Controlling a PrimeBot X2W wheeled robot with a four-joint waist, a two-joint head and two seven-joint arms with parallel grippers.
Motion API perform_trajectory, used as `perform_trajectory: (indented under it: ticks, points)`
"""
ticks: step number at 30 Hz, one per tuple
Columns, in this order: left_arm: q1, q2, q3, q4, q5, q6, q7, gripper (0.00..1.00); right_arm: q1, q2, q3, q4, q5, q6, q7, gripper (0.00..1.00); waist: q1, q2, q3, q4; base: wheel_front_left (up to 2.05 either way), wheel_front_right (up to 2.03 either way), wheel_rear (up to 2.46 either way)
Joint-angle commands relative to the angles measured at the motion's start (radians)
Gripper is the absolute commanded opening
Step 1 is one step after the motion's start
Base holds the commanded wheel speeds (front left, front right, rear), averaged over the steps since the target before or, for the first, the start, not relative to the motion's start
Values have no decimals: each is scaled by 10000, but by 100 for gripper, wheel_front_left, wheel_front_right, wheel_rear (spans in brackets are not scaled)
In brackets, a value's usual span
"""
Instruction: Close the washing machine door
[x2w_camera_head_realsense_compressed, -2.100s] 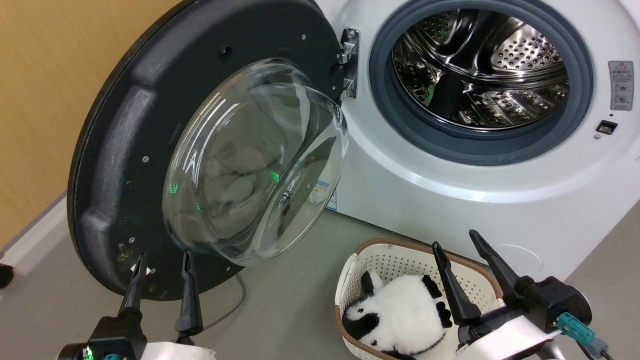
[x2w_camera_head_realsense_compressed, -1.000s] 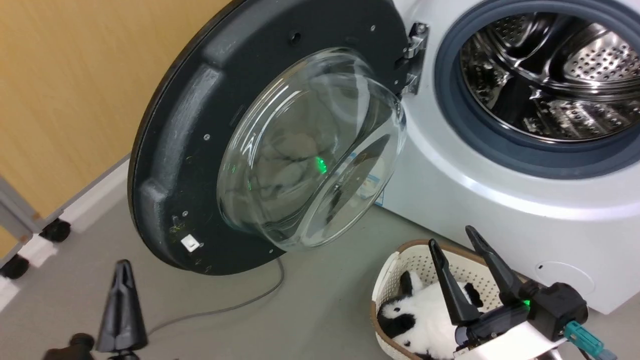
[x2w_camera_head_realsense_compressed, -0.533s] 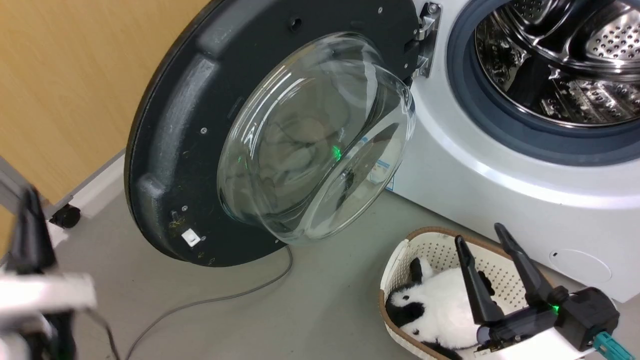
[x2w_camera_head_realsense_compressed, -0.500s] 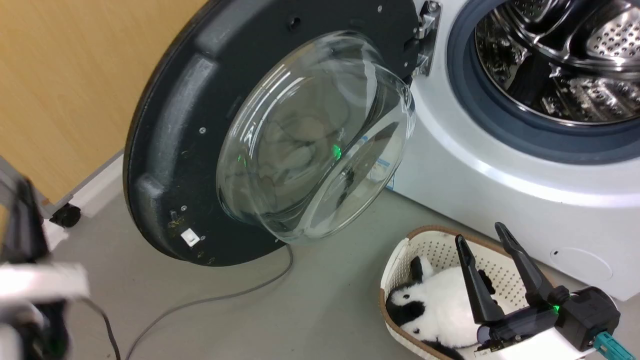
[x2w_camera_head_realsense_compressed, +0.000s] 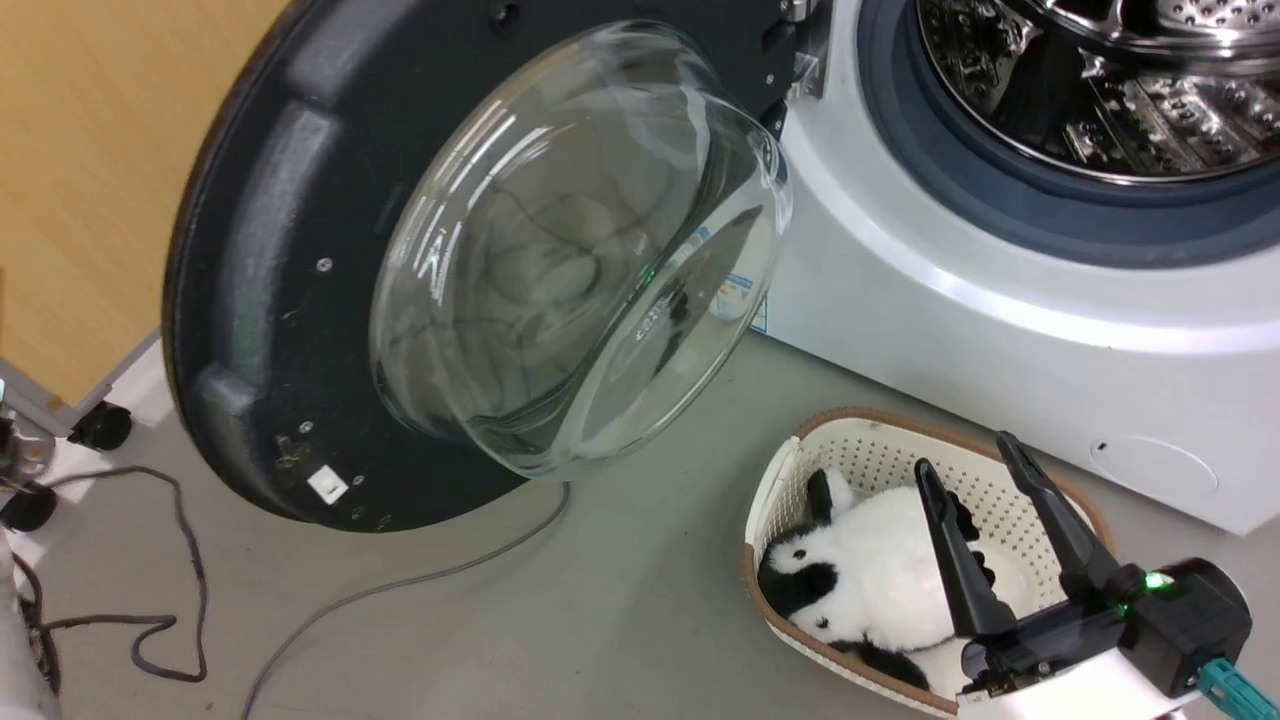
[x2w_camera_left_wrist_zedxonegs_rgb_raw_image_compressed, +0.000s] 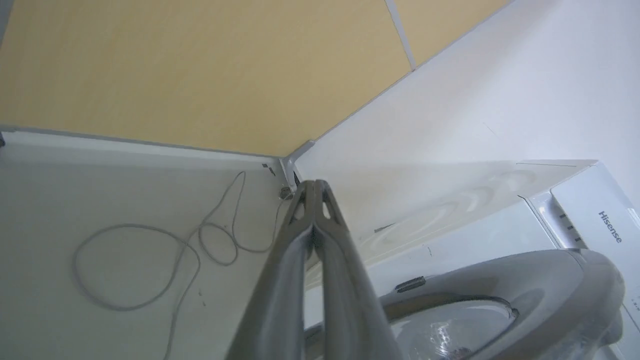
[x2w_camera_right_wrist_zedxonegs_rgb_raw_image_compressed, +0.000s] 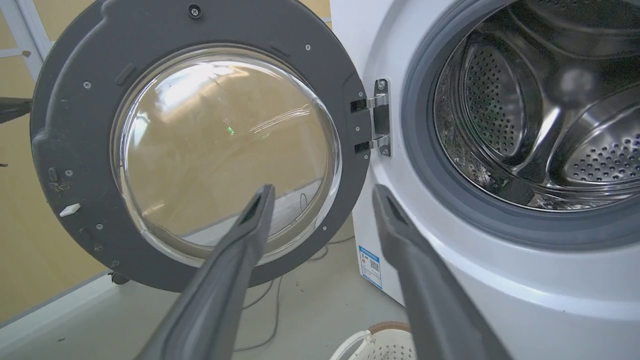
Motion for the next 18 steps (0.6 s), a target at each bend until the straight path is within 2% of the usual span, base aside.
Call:
perform_trajectory:
  ticks: [1,4,6,8,11,12,14,18]
  points:
    - [-156,-167,137,310,-425,202,379,0,-174,-11,-7,-65,-104,-7,-45,100,-1,0,45,-41,0,0,0]
    - [-346,-369,382,853,-1423,690,1568,0,-187,20,0,-45,-117,-7,-45,100,-1,0,46,-84,0,0,0]
    - [-282,-391,349,959,-1763,814,2253,0,-196,34,14,-25,-121,-7,-45,100,-1,0,29,-117,0,0,0]
    - [-210,-402,286,943,-1859,823,2545,0,-203,36,12,-16,-117,-7,-45,100,-1,0,11,-131,0,0,0]
    - [230,-605,56,554,-2482,563,3878,0,-210,56,-32,44,-85,-7,-45,100,-1,0,-136,-181,0,0,0]
    - [230,-605,56,554,-2482,563,3878,0,-210,56,-32,44,-85,-7,-45,100,-1,0,-136,-181,0,0,0]
    - [517,-691,-56,235,-2782,474,4534,0,-188,91,-65,72,-77,-7,-45,100,-1,0,-247,-210,0,0,0]
    - [1135,-869,-202,-507,-3324,478,5612,0,-124,208,-103,138,-45,-7,-45,100,-1,0,-515,-302,0,0,0]
